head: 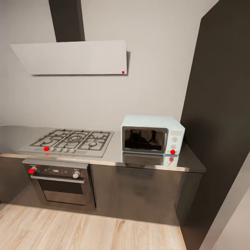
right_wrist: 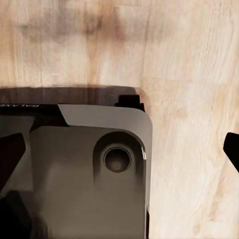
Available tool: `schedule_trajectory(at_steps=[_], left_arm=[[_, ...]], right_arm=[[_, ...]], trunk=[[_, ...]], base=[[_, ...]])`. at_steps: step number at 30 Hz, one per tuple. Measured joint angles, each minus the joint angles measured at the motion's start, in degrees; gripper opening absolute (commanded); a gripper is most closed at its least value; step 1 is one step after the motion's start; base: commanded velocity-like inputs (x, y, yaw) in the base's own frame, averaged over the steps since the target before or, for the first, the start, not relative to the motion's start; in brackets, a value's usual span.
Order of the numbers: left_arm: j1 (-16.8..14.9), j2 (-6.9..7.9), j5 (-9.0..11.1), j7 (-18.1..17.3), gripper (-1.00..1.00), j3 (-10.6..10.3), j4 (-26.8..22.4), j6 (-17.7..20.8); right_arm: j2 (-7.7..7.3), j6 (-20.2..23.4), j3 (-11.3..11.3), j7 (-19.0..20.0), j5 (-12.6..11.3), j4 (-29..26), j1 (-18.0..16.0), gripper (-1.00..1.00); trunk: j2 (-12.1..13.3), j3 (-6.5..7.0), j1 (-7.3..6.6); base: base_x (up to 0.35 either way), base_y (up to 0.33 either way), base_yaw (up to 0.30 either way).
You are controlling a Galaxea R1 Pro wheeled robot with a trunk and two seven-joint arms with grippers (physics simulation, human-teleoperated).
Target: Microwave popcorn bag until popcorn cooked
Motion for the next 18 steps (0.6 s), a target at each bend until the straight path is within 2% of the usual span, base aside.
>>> schedule_trajectory(at_steps=[10,11,14,15,18], left_arm=[[0.0,-0.08,0.0,0.0,1.0,0.0,0.0,0.0],[0.0,-0.12,-0.1,0.0,1.0,0.0,0.0,0.0],[0.0,-0.17,-0.1,0.0,1.0,0.0,0.0,0.0],[0.0,-0.17,-0.1,0.0,1.0,0.0,0.0,0.0],[0.0,-0.18,-0.1,0.0,1.0,0.0,0.0,0.0]], right_arm=[[0.17,0.2,0.2,0.1,0.2,-0.1,0.0,1.0],[0.26,0.4,0.5,0.1,0.8,-0.1,0.0,1.0],[0.67,0.7,5.3,-0.5,6.2,-0.3,-0.1,1.0],[0.85,0.8,6.1,-0.6,7.1,-0.9,-0.1,1.0],[4.18,1.9,7.4,-0.9,8.5,-10.3,-0.1,1.0]], trunk=[[0.0,0.0,0.0],[0.0,0.0,0.0],[0.0,0.0,0.0],[0.0,0.0,0.0],[0.0,0.01,0.0]], base=[[0.0,0.0,0.001],[0.0,0.0,0.0],[0.0,0.0,0.0],[0.0,0.0,0.0],[0.0,0.0,0.0]])
